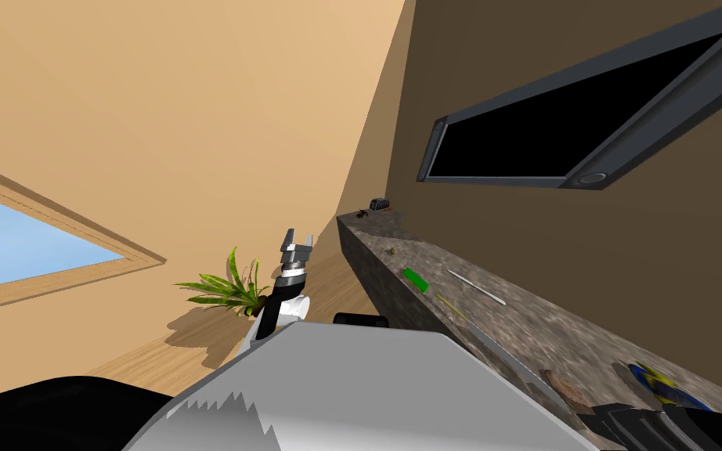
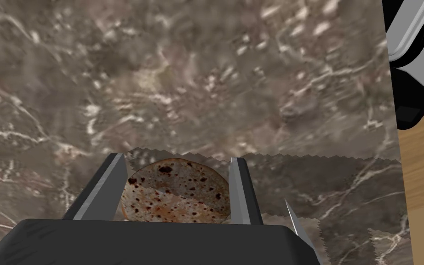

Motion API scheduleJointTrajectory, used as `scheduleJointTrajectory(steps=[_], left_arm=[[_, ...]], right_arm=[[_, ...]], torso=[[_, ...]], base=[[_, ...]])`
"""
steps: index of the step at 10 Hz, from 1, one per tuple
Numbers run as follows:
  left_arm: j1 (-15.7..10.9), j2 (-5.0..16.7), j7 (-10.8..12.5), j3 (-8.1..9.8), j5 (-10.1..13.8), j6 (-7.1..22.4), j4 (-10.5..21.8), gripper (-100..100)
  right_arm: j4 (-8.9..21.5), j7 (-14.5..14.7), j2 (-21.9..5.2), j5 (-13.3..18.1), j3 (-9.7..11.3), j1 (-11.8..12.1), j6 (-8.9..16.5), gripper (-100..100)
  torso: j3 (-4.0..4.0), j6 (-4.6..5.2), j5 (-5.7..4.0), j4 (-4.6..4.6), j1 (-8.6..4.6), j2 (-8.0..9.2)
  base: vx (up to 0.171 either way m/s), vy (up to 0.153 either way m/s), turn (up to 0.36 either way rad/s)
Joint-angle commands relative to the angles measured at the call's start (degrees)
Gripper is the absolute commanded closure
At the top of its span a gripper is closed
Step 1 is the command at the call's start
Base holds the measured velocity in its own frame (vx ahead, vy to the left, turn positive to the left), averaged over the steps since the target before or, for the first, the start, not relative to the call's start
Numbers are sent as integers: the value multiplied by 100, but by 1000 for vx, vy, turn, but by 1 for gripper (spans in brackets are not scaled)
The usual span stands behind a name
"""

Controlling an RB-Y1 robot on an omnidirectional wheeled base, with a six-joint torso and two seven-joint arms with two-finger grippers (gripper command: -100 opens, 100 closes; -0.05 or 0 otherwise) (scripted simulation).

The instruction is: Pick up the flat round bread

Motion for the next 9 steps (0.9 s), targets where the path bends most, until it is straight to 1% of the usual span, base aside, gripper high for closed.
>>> scheduleJointTrajectory(steps=[1, 3, 4, 5, 6, 8, 9], left_arm=[[0, 0, 0, 0, 0, 0, 0, 0], [0, 0, 0, 0, 0, 0, 0, 0], [0, 0, 0, 0, 0, 0, 0, 0], [0, 0, 0, 0, 0, 0, 0, 0], [0, 0, 0, 0, 0, 0, 0, 0], [0, 0, 0, 0, 0, 0, 0, 0], [0, 0, 0, 0, 0, 0, 0, 0]], right_arm=[[0, 0, 0, 0, 0, 0, 0, 100], [0, 0, 0, 0, 0, 0, -2, 100], [0, 0, 0, 0, 0, 0, -2, 0], [199, 35, 7, 41, -16, -87, -208, 100], [245, 48, -3, 42, -25, -100, -266, 100], [431, 103, -45, 48, -60, -150, -498, 100], [427, 95, -8, 59, -48, -158, -441, 100]], torso=[[0, 0, 0, 0, 0, 0], [-1, 0, -1, -1, -5, -2], [-1, 0, -1, -1, -6, -2], [-1, 0, -2, -1, -6, -2], [-2, 3, 1, -1, -4, -4], [-3, 2, 1, -2, 1, -6], [-4, 2, 2, -2, 2, -7]], base=[[0, 0, 0], [0, 0, 0], [0, 0, 0], [10, 5, -62], [12, 15, -45], [16, 17, -45], [8, 8, -11]])
